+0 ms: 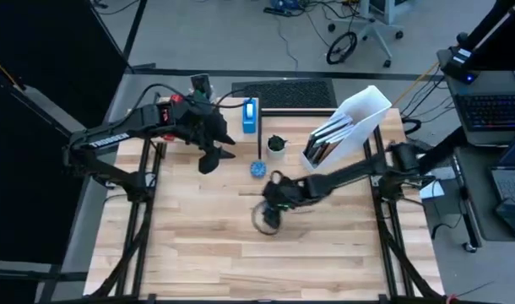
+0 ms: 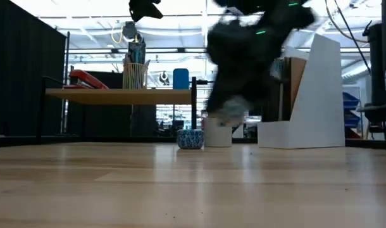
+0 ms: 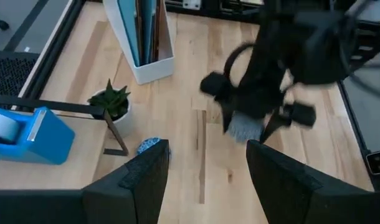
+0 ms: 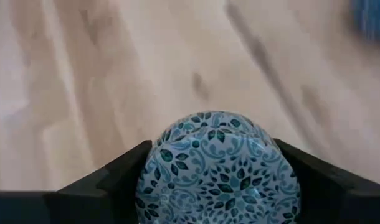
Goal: Stock shelves
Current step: Put the white scented candle to the bottom left of the shelf
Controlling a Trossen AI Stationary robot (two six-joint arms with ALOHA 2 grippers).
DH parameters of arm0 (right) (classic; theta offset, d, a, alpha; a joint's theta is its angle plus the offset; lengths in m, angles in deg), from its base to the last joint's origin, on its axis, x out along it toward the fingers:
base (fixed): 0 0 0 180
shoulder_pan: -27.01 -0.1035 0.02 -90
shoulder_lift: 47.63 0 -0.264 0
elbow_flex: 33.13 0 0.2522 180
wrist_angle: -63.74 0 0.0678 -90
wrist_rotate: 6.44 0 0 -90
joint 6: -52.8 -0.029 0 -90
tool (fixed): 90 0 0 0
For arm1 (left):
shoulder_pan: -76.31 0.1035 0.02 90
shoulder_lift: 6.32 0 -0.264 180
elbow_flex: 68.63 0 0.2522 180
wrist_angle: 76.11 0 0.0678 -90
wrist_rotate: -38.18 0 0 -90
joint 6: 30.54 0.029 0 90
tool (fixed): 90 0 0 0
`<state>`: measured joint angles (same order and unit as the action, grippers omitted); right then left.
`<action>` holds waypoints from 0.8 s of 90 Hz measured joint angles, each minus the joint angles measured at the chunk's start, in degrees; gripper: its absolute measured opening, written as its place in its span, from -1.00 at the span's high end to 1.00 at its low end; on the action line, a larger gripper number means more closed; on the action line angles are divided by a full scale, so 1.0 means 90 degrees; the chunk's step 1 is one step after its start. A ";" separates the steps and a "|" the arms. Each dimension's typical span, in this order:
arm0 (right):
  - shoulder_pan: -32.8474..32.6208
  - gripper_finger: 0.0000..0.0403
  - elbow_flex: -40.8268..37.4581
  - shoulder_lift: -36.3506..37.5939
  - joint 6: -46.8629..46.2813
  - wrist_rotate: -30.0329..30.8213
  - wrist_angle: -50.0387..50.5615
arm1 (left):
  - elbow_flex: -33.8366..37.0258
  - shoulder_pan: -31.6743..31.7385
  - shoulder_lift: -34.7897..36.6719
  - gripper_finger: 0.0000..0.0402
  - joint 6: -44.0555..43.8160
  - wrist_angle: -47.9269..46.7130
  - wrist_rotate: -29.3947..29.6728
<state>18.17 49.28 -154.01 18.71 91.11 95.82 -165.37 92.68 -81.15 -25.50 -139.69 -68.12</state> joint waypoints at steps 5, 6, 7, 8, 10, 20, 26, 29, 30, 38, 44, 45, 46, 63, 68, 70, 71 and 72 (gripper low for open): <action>0.0144 -0.34 0.0479 -0.0421 0.0347 0.0148 0.0148 | 0.0000 0.0001 0.0000 0.00 0.0033 0.0001 -0.0059; 0.0172 -0.34 0.0570 -0.0497 0.0401 0.0167 0.0175 | 0.0000 0.0000 0.0000 0.00 0.0033 0.0001 -0.0068; 0.0205 -0.34 0.0662 -0.0579 0.0461 0.0177 0.0193 | 0.0000 -0.0001 0.0000 0.00 0.0034 0.0000 -0.0075; 0.0240 -0.34 0.0753 -0.0663 0.0522 0.0183 0.0206 | 0.0000 -0.0001 0.0000 0.00 0.0034 0.0000 -0.0083; 0.0305 -0.34 0.0922 -0.0827 0.0634 0.0186 0.0218 | 0.0000 -0.0001 0.0002 0.00 0.0034 0.0000 -0.0094; 0.0580 -0.34 0.1726 -0.1551 0.0989 0.0170 0.0220 | 0.0000 0.0000 0.0002 0.00 0.0041 -0.0002 -0.0111; 0.0692 -0.34 0.2146 -0.1895 0.1130 0.0172 0.0224 | 0.0000 0.0001 0.0002 0.00 0.0040 -0.0006 -0.0112; 0.0730 -0.34 0.2343 -0.2053 0.1200 0.0171 0.0252 | 0.0000 0.0001 0.0002 0.00 0.0041 -0.0008 -0.0113; 0.0742 -0.34 0.2410 -0.2105 0.1224 0.0168 0.0263 | 0.0000 0.0000 0.0002 0.00 0.0039 -0.0009 -0.0112; 0.0772 -0.34 0.2844 -0.2435 0.1438 0.0120 0.0402 | 0.0000 0.0001 0.0002 0.00 0.0034 -0.0018 -0.0114; 0.0768 -0.34 0.3063 -0.2628 0.1573 -0.0022 0.0454 | 0.0000 0.0001 0.0002 0.00 0.0030 -0.0027 -0.0118; 0.0768 -0.34 0.3091 -0.2652 0.1579 -0.0048 0.0454 | 0.0000 0.0001 0.0002 0.00 0.0029 -0.0029 -0.0118; 0.0767 -0.34 0.3118 -0.2673 0.1583 -0.0074 0.0454 | 0.0000 0.0001 0.0002 0.00 0.0029 -0.0032 -0.0118; 0.0749 -0.59 0.3184 -0.2814 0.1491 -0.0157 0.0461 | 0.0000 0.0001 0.0002 0.00 0.0024 -0.0048 -0.0181; 0.0751 -0.71 0.3185 -0.2813 0.1460 -0.0198 0.0446 | 0.0000 0.0000 0.0002 0.00 0.0026 -0.0049 -0.0191; 0.0751 -0.75 0.3187 -0.2813 0.1440 -0.0203 0.0437 | 0.0000 -0.0001 0.0002 0.00 0.0026 -0.0049 -0.0195; 0.0751 -0.77 0.3187 -0.2813 0.1424 -0.0206 0.0435 | 0.0000 -0.0001 0.0002 0.00 0.0025 -0.0049 -0.0198; 0.0750 -0.78 0.3187 -0.2813 0.1414 -0.0200 0.0435 | 0.0000 -0.0001 0.0002 0.00 0.0024 -0.0049 -0.0199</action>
<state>24.91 77.97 -179.33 31.44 89.30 99.74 -165.37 92.67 -81.13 -25.29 -140.13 -69.91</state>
